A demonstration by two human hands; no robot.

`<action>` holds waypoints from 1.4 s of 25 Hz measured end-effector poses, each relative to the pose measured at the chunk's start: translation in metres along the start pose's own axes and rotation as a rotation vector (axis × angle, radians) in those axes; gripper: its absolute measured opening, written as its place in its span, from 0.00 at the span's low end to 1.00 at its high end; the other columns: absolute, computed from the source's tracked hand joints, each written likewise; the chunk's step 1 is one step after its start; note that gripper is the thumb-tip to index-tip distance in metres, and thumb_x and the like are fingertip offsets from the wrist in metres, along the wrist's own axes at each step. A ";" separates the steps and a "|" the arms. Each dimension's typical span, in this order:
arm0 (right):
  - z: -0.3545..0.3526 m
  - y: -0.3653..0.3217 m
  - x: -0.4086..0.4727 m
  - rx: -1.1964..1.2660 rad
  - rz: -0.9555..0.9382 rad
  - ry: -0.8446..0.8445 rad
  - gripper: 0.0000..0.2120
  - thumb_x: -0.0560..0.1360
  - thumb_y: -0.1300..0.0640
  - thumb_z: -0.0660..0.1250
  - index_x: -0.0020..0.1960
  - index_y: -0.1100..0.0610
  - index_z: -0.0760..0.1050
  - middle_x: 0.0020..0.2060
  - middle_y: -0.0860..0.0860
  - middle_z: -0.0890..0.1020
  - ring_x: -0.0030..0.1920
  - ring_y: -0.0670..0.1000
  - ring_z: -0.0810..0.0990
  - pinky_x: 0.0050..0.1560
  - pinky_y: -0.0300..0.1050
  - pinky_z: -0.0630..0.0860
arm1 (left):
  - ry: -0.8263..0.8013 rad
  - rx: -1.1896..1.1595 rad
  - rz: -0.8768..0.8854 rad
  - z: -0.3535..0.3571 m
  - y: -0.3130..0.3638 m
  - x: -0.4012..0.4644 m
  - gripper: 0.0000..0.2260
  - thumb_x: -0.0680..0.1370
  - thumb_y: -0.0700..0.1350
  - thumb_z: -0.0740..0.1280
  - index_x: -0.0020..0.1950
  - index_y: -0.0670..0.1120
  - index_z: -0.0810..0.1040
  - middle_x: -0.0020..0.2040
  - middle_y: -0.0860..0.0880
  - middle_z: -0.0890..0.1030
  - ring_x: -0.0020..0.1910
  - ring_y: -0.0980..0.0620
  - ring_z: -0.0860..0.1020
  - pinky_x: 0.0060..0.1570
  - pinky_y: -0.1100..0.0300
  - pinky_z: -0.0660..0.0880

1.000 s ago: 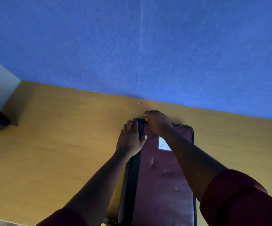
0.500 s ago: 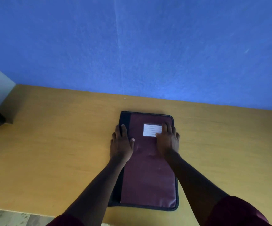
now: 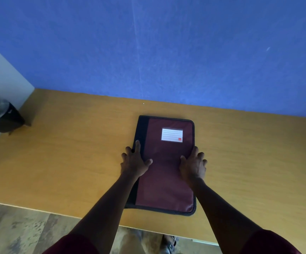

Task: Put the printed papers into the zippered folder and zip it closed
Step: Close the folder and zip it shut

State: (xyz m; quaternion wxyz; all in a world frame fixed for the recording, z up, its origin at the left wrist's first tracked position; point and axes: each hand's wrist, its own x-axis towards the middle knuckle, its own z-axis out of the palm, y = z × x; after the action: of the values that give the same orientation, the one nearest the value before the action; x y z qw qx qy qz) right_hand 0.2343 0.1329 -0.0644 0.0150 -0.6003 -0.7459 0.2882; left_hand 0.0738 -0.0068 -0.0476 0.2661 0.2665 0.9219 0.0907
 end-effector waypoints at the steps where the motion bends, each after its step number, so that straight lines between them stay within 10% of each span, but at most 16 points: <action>1: -0.002 0.001 0.001 0.038 0.008 -0.006 0.31 0.77 0.48 0.67 0.73 0.55 0.57 0.65 0.61 0.68 0.63 0.66 0.69 0.59 0.63 0.73 | -0.002 -0.014 0.000 -0.001 0.001 0.001 0.47 0.74 0.64 0.68 0.81 0.54 0.40 0.72 0.41 0.59 0.67 0.39 0.65 0.59 0.44 0.75; 35: 0.076 -0.186 0.034 0.199 -0.044 0.012 0.34 0.72 0.50 0.73 0.73 0.54 0.62 0.62 0.59 0.72 0.61 0.62 0.74 0.56 0.58 0.78 | 0.011 -0.114 0.142 -0.123 -0.137 0.142 0.50 0.73 0.61 0.73 0.81 0.50 0.42 0.72 0.40 0.59 0.70 0.39 0.64 0.60 0.45 0.73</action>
State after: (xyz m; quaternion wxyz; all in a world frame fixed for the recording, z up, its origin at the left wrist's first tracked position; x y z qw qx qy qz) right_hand 0.0315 0.1111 -0.0553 0.0852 -0.5810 -0.7264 0.3571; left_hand -0.1550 -0.0485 -0.0490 0.2688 0.3152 0.8954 0.1633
